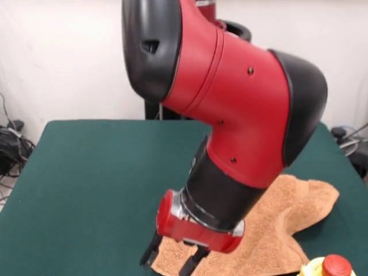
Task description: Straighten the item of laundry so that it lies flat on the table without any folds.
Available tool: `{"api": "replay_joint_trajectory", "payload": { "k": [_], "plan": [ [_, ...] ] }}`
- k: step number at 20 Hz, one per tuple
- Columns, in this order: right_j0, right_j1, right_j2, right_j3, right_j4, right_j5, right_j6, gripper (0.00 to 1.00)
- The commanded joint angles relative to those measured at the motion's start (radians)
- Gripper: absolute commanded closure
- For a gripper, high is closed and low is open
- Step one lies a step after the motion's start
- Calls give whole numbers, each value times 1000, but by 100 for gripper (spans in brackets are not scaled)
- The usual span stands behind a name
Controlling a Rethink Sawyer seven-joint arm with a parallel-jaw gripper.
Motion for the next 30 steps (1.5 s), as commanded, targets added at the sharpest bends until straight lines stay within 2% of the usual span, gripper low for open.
{"api": "replay_joint_trajectory", "payload": {
  "k": [1,5,9,15,19,23,30],
  "plan": [
    [3,-101,-6,300,-2,-103,115,0],
    [-20,-156,-2,400,-8,-169,70,0],
    [-82,-239,35,512,-5,-237,-41,0],
    [-158,-292,53,543,-43,-239,-182,0],
    [-159,-295,27,543,-103,-249,-193,0],
    [-208,-326,76,581,-120,-269,-258,0],
    [-231,-378,130,634,-127,-271,-293,0]
  ]
}}
